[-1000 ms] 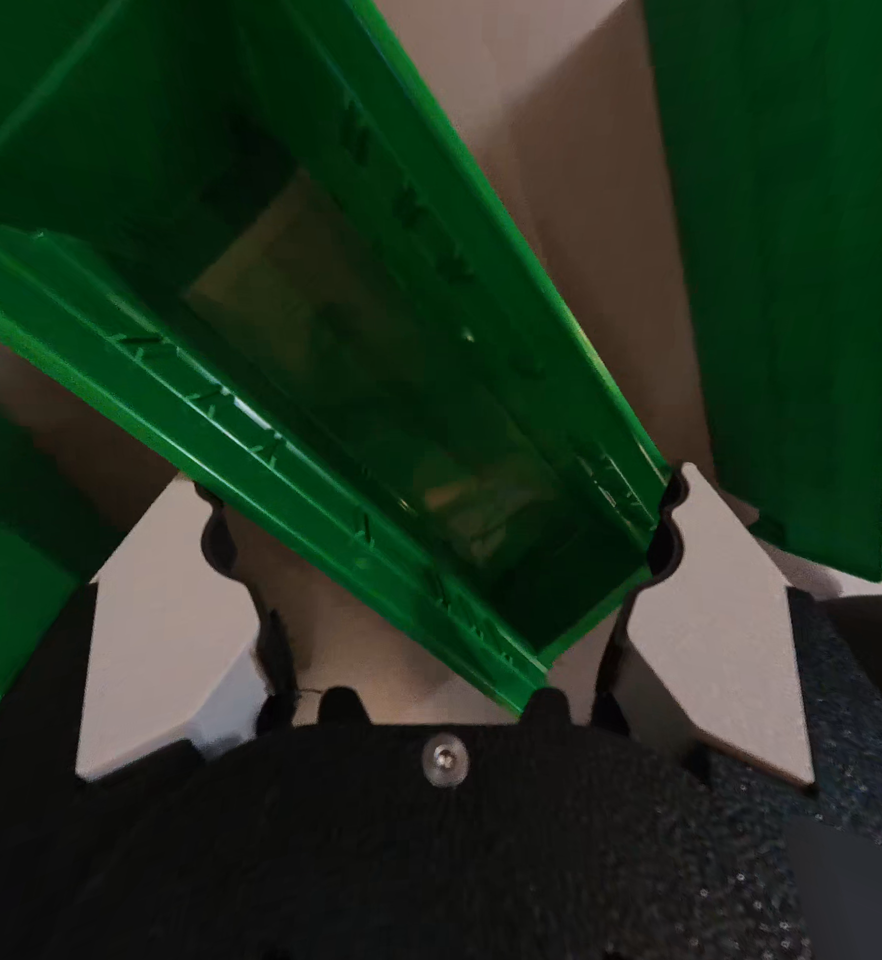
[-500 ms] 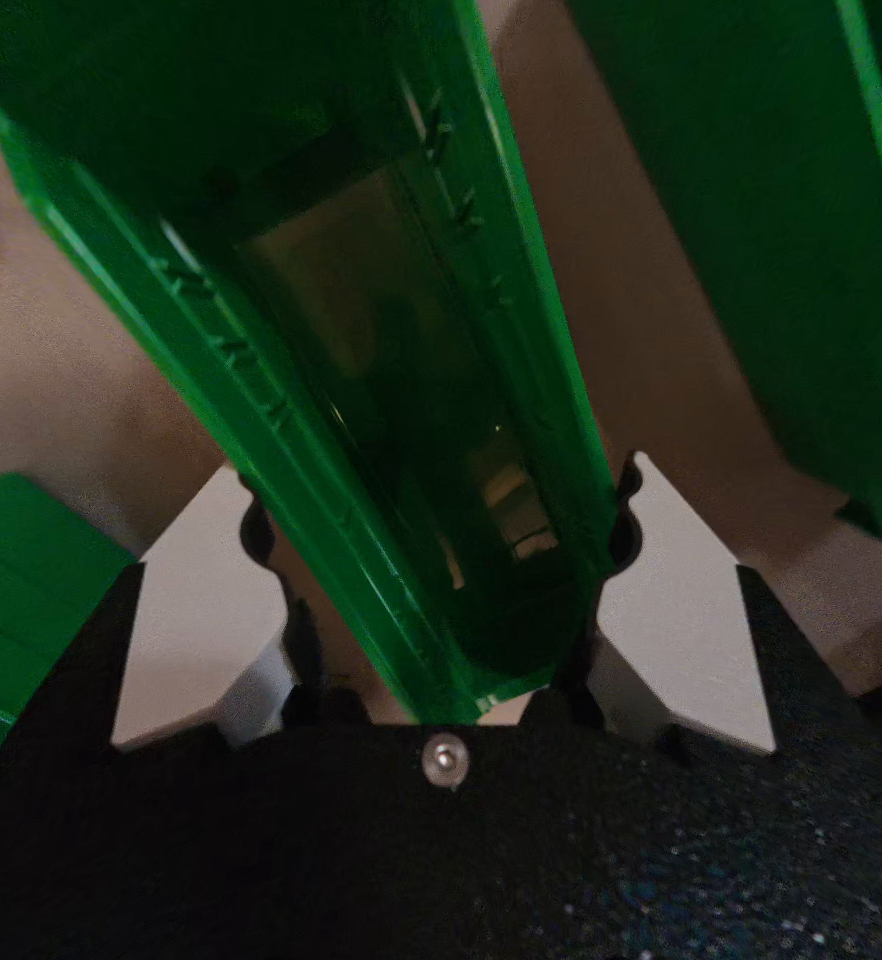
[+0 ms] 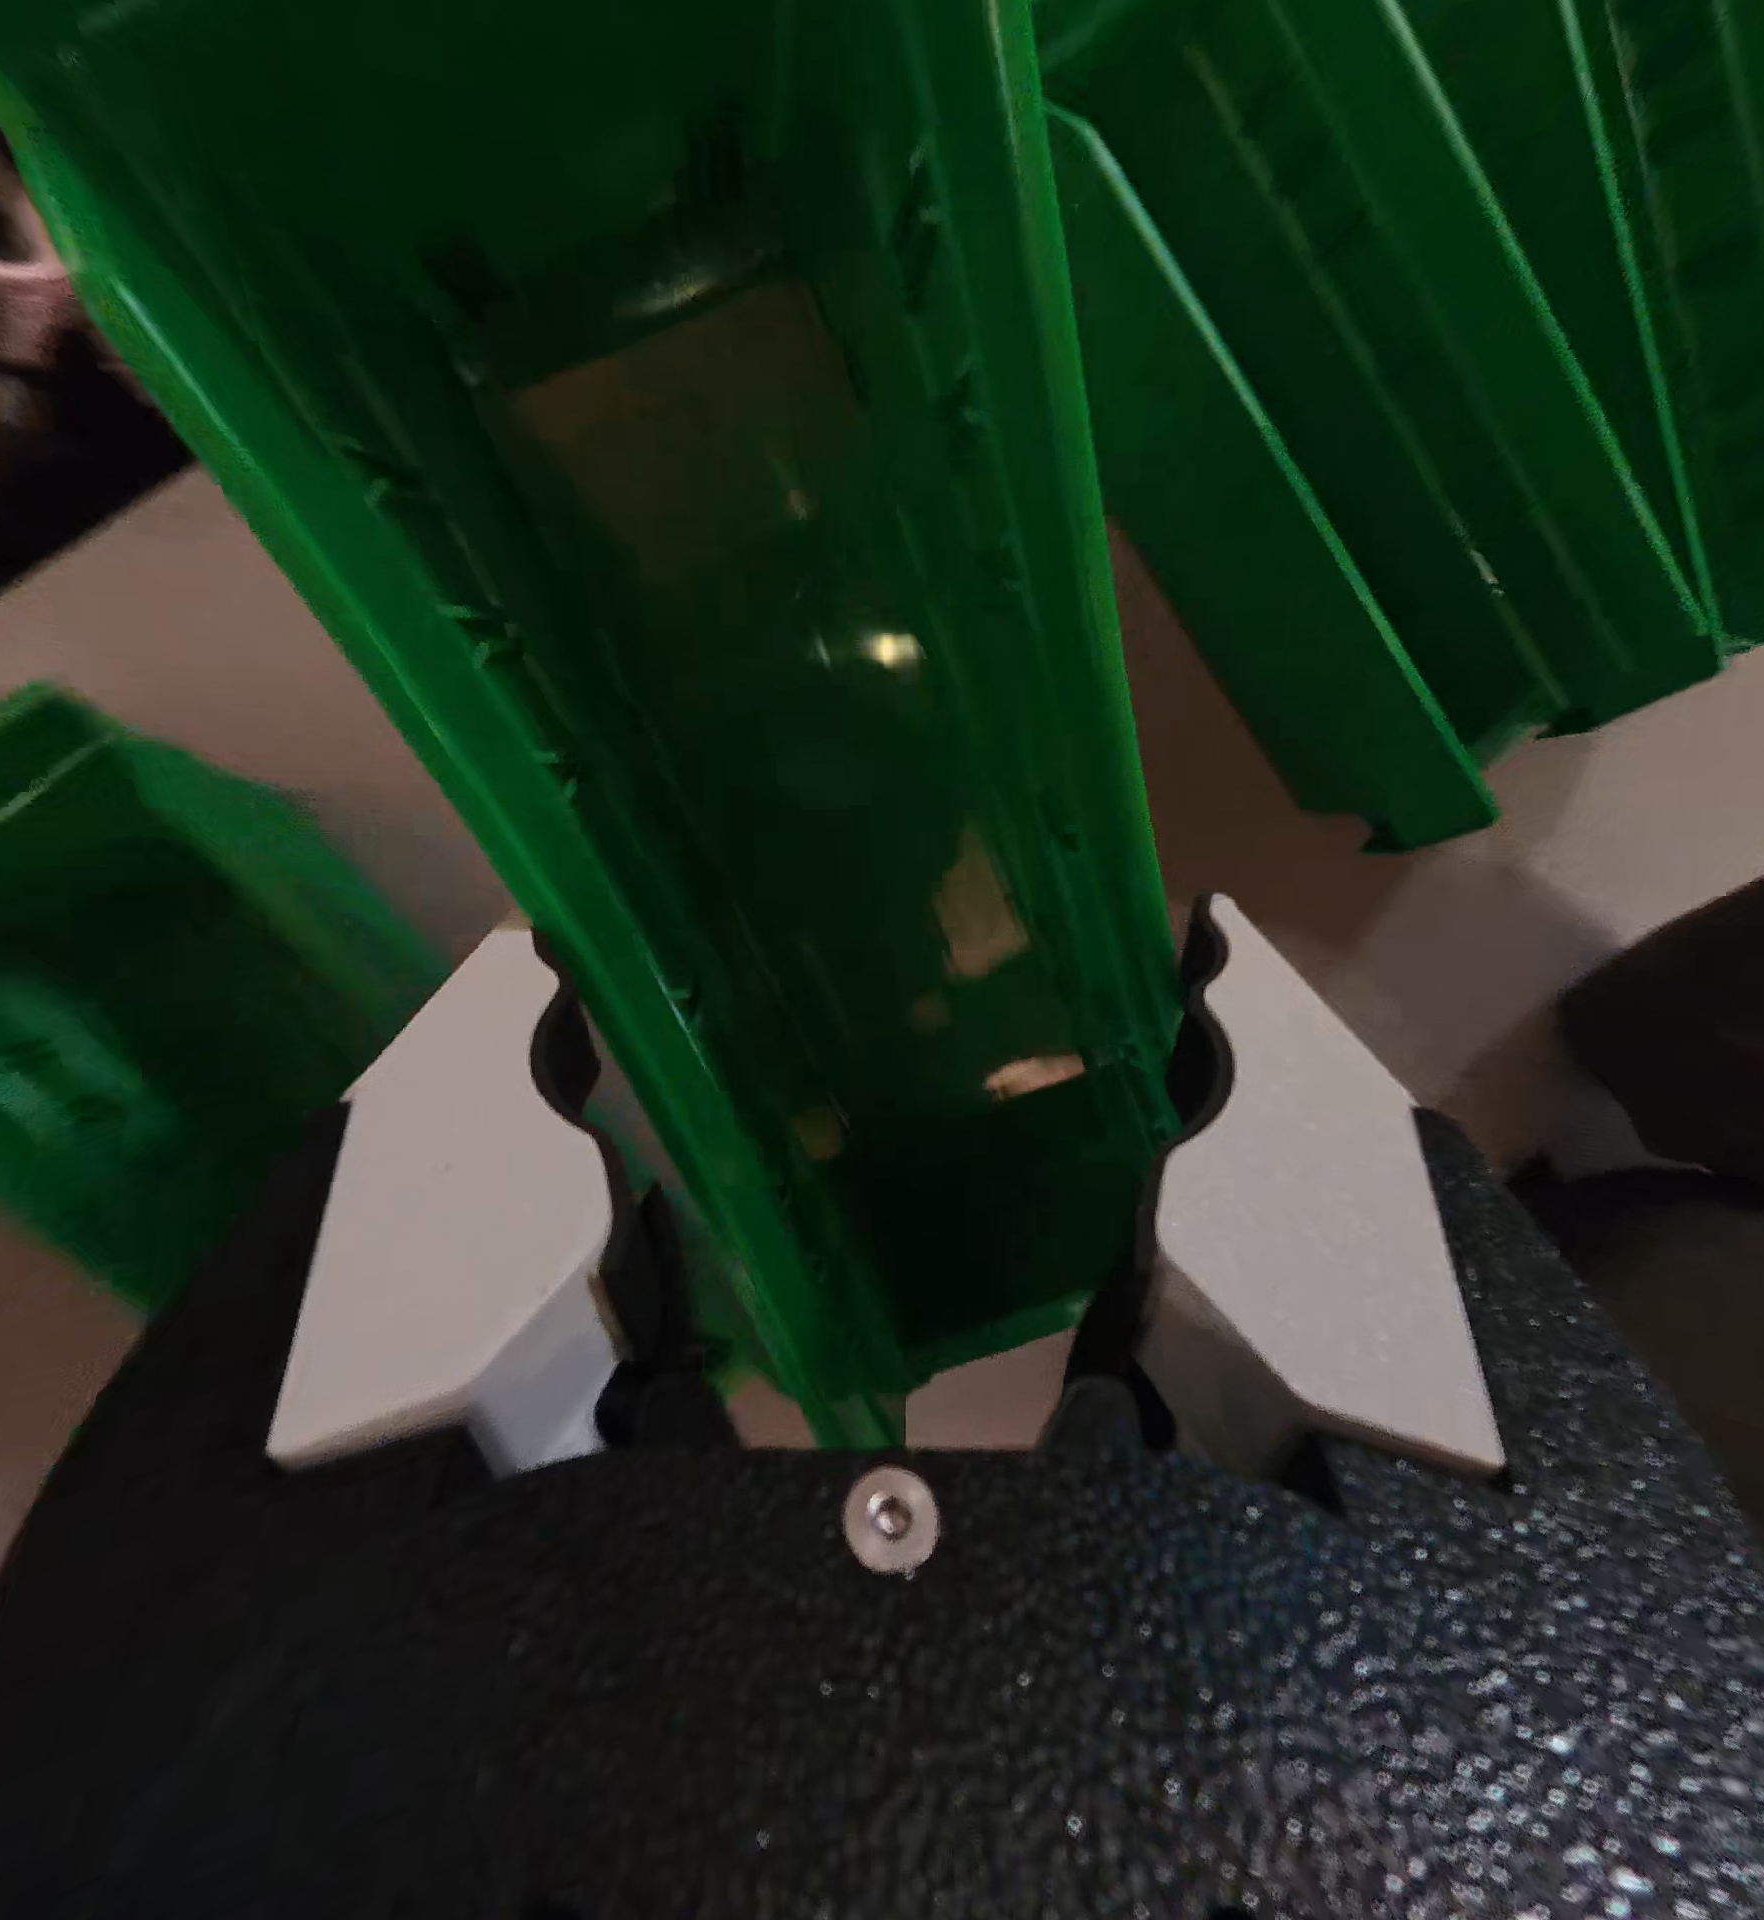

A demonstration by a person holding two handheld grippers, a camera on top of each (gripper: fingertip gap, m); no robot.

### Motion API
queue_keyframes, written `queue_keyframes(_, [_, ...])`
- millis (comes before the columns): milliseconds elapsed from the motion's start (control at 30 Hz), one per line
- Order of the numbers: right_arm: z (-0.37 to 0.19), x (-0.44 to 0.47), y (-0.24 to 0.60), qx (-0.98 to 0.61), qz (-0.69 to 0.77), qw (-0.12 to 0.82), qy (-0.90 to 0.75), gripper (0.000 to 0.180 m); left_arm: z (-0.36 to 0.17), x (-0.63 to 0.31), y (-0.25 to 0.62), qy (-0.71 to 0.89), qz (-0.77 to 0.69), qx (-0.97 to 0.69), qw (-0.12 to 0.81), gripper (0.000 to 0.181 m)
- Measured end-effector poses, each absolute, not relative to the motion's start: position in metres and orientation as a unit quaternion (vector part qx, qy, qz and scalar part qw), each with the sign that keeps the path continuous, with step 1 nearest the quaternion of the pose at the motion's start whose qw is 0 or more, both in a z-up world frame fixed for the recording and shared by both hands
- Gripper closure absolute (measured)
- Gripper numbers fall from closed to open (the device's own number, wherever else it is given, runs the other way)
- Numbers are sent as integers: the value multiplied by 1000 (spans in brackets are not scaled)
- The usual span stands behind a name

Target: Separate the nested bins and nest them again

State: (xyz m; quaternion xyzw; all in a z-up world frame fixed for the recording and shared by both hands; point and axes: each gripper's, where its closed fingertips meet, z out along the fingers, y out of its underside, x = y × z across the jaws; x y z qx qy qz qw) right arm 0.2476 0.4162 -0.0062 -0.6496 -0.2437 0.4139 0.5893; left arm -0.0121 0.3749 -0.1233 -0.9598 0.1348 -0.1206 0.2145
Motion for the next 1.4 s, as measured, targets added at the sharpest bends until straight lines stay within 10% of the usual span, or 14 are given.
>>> queue_keyframes(433, [-13,246,422,-659,414,580,-241,106,-109,-157,329,-24,-53,-972,229,69])
queue_keyframes(1400, [-19,238,423,-668,403,572,-253,106,-196,-165,344,-33,-53,-980,191,67])
